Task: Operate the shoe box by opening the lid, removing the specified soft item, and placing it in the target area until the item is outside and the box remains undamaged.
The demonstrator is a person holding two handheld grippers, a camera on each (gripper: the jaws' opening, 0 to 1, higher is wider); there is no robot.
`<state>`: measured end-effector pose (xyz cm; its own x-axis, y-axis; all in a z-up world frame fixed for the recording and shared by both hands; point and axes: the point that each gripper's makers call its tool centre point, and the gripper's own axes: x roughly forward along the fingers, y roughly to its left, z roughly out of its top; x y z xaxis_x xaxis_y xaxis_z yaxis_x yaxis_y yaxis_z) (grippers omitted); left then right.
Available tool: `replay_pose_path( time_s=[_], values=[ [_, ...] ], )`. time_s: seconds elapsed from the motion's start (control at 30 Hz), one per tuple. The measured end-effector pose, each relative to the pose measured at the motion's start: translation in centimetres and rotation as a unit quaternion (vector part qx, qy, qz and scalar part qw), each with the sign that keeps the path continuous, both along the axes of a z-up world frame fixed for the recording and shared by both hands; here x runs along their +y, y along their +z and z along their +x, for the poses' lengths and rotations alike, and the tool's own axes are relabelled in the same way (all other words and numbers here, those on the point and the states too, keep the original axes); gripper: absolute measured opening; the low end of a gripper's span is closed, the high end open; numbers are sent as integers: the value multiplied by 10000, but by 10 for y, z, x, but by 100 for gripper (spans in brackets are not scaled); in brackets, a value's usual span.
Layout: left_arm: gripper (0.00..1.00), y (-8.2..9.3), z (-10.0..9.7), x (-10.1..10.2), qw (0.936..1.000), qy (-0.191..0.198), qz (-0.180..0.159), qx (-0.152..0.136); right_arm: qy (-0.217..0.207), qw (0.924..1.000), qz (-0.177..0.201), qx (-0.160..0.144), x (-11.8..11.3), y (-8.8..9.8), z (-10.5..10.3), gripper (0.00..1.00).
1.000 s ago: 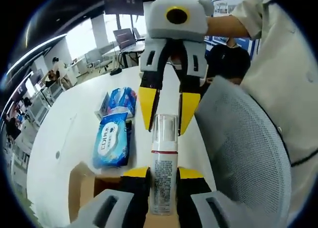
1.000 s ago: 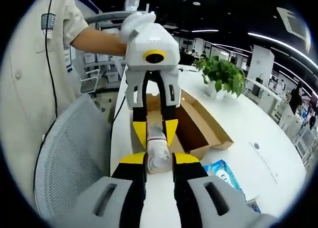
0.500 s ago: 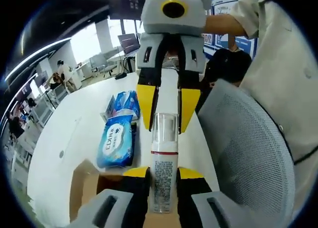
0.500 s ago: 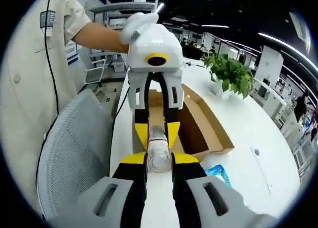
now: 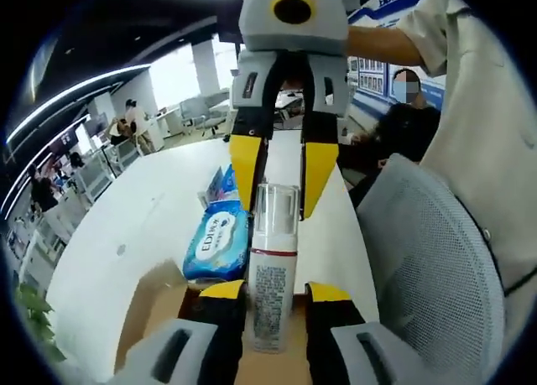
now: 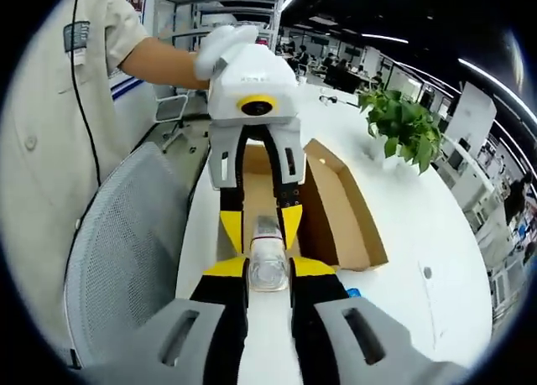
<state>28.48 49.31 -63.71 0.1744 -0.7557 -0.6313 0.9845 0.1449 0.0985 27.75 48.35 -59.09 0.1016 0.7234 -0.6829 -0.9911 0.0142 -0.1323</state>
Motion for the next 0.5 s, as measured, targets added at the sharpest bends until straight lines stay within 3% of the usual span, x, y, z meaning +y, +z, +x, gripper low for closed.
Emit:
replay_pose_path(
  time_s=[0.2, 0.5],
  values=[
    [34, 6, 8, 6, 9985, 439, -330, 54, 144, 9997, -189, -44, -2, 6, 10, 15],
    [57, 9, 22, 24, 9903, 1255, -579, 153, 242, 9984, -489, -177, -10, 14, 33, 15]
  ],
)
